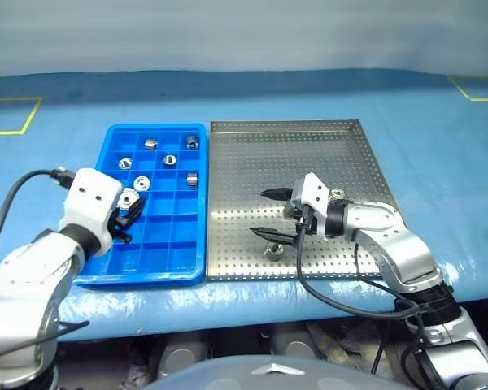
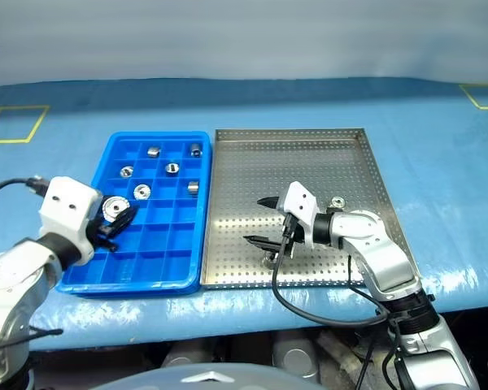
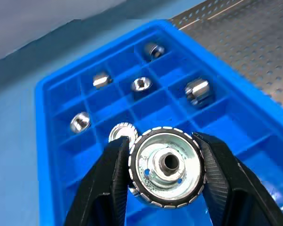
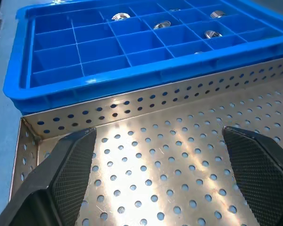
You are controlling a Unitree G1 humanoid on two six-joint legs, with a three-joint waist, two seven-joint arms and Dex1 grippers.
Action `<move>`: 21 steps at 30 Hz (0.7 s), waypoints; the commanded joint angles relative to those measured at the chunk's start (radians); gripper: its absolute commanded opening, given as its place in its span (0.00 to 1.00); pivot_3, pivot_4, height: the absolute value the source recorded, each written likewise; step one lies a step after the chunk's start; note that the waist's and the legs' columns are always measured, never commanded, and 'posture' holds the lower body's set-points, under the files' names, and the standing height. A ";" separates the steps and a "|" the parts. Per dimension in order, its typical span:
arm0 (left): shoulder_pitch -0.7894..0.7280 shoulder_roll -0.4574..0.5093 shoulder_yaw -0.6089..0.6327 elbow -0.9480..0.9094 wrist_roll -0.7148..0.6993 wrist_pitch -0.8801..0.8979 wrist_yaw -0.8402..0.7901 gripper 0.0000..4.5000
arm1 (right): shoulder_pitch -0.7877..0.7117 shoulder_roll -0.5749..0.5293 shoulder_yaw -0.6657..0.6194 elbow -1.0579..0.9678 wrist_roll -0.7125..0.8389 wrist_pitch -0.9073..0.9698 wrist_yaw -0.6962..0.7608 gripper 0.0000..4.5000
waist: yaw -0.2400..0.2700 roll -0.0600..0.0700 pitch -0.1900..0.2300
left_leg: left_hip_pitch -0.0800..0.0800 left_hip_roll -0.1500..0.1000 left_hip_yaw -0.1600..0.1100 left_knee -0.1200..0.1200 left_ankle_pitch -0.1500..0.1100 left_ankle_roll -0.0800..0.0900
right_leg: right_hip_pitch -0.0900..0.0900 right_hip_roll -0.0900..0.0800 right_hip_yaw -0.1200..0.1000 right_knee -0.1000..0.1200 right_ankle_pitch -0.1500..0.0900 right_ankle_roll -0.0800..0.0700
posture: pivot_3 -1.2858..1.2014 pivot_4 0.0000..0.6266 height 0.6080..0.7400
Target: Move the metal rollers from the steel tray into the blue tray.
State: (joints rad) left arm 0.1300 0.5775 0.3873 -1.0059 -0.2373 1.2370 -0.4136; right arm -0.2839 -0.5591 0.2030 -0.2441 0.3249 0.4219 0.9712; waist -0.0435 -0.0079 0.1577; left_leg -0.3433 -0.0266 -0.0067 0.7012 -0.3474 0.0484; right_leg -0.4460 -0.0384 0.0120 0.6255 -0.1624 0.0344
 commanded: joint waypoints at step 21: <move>0.280 0.032 0.050 -0.033 -0.220 -0.066 0.328 0.41 | -0.059 0.002 0.028 0.051 -0.006 -0.045 0.072 1.00 | 0.065 -0.001 0.000 | 0.000 0.000 -0.005 0.000 0.002 -0.004 | 0.003 -0.001 -0.007 0.000 -0.006 -0.011 | 0.53 0.24 1.00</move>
State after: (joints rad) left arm 0.4178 0.6104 0.4338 -1.0113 -0.4746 1.1656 -0.0880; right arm -0.3421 -0.5488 0.2573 -0.1610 0.3144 0.3910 1.0457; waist 0.0211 -0.0088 0.1576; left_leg -0.3433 -0.0270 -0.0120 0.7007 -0.3453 0.0447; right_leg -0.4434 -0.0397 0.0049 0.6259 -0.1688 0.0236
